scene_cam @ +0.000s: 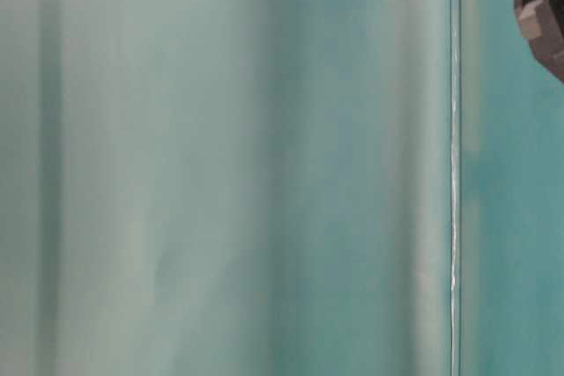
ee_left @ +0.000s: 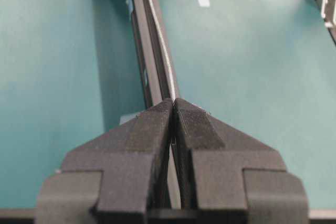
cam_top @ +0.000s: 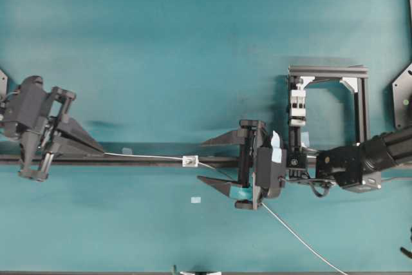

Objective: Insert the wire through the hole in the metal fitting marked with a red label. (retake)
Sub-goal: 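Open the right gripper and pull the wire leftward with the left gripper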

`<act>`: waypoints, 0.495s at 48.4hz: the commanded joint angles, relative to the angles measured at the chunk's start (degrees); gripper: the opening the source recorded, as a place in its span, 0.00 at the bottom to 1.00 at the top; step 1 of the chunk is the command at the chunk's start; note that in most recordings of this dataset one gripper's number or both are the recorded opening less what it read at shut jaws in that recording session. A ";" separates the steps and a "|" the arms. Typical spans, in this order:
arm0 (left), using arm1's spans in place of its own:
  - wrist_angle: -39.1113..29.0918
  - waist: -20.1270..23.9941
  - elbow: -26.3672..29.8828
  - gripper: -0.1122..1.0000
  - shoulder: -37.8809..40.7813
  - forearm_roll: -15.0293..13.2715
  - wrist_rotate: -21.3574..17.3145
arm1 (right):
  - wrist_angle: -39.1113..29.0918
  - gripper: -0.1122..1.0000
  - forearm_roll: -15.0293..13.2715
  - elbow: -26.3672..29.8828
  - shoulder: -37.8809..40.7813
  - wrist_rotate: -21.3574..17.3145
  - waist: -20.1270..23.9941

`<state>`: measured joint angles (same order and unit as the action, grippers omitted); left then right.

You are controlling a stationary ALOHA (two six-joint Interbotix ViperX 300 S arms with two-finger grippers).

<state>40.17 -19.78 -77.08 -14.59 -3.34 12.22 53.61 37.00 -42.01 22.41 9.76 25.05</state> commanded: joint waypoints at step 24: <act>-6.33 -0.09 1.67 0.01 -4.04 0.18 0.09 | 0.00 0.88 -0.26 0.53 -2.20 0.09 0.26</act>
<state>33.93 -19.78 -76.64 -18.72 -3.34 12.22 53.26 37.00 -42.01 22.41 9.76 25.05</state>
